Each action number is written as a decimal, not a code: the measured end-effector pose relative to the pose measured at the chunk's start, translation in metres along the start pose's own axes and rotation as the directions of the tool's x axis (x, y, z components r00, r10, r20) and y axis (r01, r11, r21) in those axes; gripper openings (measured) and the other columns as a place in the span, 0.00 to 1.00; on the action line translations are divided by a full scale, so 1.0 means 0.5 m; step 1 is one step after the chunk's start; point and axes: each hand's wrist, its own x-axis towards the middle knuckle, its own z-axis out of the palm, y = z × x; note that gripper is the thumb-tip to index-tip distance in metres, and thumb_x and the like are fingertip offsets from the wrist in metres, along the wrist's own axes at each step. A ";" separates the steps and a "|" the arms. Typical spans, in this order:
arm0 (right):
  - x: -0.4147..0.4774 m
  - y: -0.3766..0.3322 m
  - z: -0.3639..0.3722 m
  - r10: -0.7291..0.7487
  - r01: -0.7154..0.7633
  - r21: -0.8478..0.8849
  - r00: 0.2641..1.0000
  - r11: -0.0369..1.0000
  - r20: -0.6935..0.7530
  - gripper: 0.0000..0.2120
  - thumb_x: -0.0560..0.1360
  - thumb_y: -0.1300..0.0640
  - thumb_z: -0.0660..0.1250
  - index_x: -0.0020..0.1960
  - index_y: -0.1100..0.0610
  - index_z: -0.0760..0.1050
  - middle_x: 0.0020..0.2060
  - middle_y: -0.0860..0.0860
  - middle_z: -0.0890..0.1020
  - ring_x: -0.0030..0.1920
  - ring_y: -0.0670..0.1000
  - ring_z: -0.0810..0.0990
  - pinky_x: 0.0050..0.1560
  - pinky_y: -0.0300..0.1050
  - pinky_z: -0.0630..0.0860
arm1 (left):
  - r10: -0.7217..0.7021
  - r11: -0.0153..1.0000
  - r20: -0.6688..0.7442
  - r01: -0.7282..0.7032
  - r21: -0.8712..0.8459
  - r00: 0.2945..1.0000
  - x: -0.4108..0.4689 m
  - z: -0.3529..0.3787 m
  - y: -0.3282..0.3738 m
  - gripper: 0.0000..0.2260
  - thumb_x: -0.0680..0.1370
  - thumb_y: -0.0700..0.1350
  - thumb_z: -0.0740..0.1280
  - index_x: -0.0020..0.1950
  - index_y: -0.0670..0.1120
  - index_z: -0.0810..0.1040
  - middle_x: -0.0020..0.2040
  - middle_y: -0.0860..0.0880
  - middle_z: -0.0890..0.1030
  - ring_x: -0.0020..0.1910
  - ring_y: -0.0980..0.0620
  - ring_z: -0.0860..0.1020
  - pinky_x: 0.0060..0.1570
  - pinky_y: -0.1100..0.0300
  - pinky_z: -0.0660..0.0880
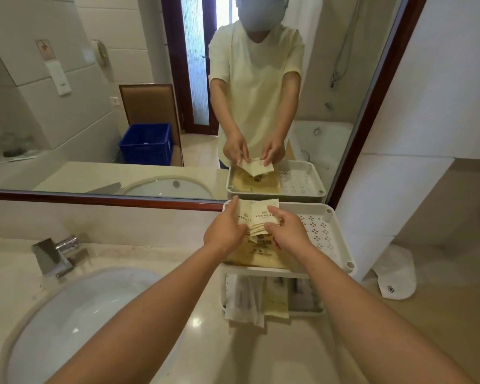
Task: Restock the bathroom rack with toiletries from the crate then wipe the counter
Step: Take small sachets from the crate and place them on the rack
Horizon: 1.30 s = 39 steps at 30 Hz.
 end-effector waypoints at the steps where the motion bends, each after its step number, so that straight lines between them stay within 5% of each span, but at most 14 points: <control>1: 0.009 0.007 0.006 0.010 -0.010 -0.012 1.000 1.000 -0.009 0.25 0.77 0.60 0.67 0.72 0.48 0.69 0.57 0.51 0.80 0.35 0.43 0.77 0.24 0.31 0.69 | -0.005 0.999 0.007 0.005 0.042 1.000 0.013 0.003 -0.006 0.33 0.78 0.47 0.66 0.78 0.58 0.52 0.66 0.50 0.76 0.54 0.48 0.79 0.47 0.49 0.81; 4: 0.035 0.023 0.021 0.010 -0.011 -0.046 1.000 0.999 -0.024 0.25 0.76 0.60 0.67 0.71 0.49 0.70 0.66 0.49 0.76 0.52 0.49 0.80 0.41 0.36 0.77 | -0.009 0.984 0.020 0.005 0.177 1.000 0.043 0.015 -0.020 0.29 0.78 0.49 0.65 0.77 0.57 0.57 0.63 0.50 0.78 0.55 0.48 0.79 0.44 0.54 0.79; 6: 0.049 0.027 0.028 0.005 -0.007 -0.091 1.000 0.996 -0.020 0.25 0.76 0.61 0.67 0.71 0.50 0.70 0.67 0.49 0.75 0.54 0.46 0.79 0.50 0.40 0.78 | 0.048 0.954 0.005 -0.047 0.298 0.999 0.056 0.023 -0.024 0.27 0.78 0.51 0.64 0.76 0.56 0.59 0.60 0.50 0.79 0.53 0.48 0.78 0.43 0.55 0.76; 10: 0.070 0.031 0.033 0.006 -0.008 -0.176 1.000 0.984 -0.012 0.25 0.76 0.60 0.66 0.72 0.47 0.68 0.68 0.49 0.74 0.58 0.50 0.78 0.59 0.51 0.77 | 0.215 0.824 -0.008 -0.176 0.539 0.977 0.076 0.031 -0.038 0.25 0.78 0.56 0.62 0.74 0.54 0.63 0.66 0.48 0.73 0.63 0.47 0.69 0.60 0.52 0.67; 15: 0.085 0.036 0.043 0.037 -0.023 -0.436 0.999 0.900 0.025 0.25 0.78 0.52 0.63 0.74 0.45 0.64 0.72 0.47 0.70 0.69 0.52 0.71 0.67 0.51 0.70 | 0.254 0.751 0.013 -0.206 0.627 0.967 0.082 0.041 -0.050 0.23 0.79 0.55 0.61 0.73 0.51 0.65 0.76 0.46 0.58 0.74 0.44 0.55 0.72 0.50 0.54; 20: 0.091 0.033 0.051 0.047 -0.032 -0.685 0.999 0.728 0.003 0.24 0.76 0.44 0.58 0.73 0.42 0.66 0.68 0.46 0.74 0.67 0.53 0.73 0.59 0.49 0.71 | 0.310 0.684 0.063 -0.269 0.678 0.949 0.083 0.042 -0.055 0.19 0.79 0.57 0.57 0.66 0.50 0.72 0.67 0.48 0.71 0.71 0.46 0.61 0.73 0.49 0.52; 27: 0.088 0.044 0.047 -0.043 -0.018 -0.745 0.997 0.667 -0.062 0.25 0.71 0.40 0.61 0.67 0.43 0.72 0.63 0.49 0.74 0.61 0.53 0.74 0.50 0.49 0.73 | 0.296 0.686 0.087 -0.275 0.674 0.951 0.079 0.035 -0.054 0.21 0.79 0.58 0.55 0.67 0.50 0.73 0.67 0.48 0.71 0.72 0.46 0.60 0.75 0.45 0.43; 32: 0.062 0.051 0.037 -0.106 0.015 -0.674 0.990 0.738 -0.094 0.25 0.72 0.42 0.62 0.69 0.42 0.70 0.60 0.48 0.67 0.57 0.51 0.74 0.53 0.51 0.77 | 0.299 0.747 0.081 -0.287 0.599 0.951 0.077 0.029 -0.061 0.20 0.79 0.59 0.57 0.66 0.52 0.74 0.68 0.49 0.71 0.72 0.47 0.60 0.75 0.46 0.43; 39: 0.007 0.031 0.033 -0.154 0.065 -0.543 0.981 0.837 -0.119 0.21 0.73 0.48 0.65 0.66 0.43 0.72 0.62 0.45 0.69 0.50 0.46 0.74 0.43 0.44 0.73 | 0.284 0.861 0.018 -0.263 0.435 0.959 0.031 0.019 -0.066 0.21 0.78 0.58 0.61 0.69 0.54 0.71 0.69 0.52 0.70 0.73 0.49 0.59 0.74 0.47 0.47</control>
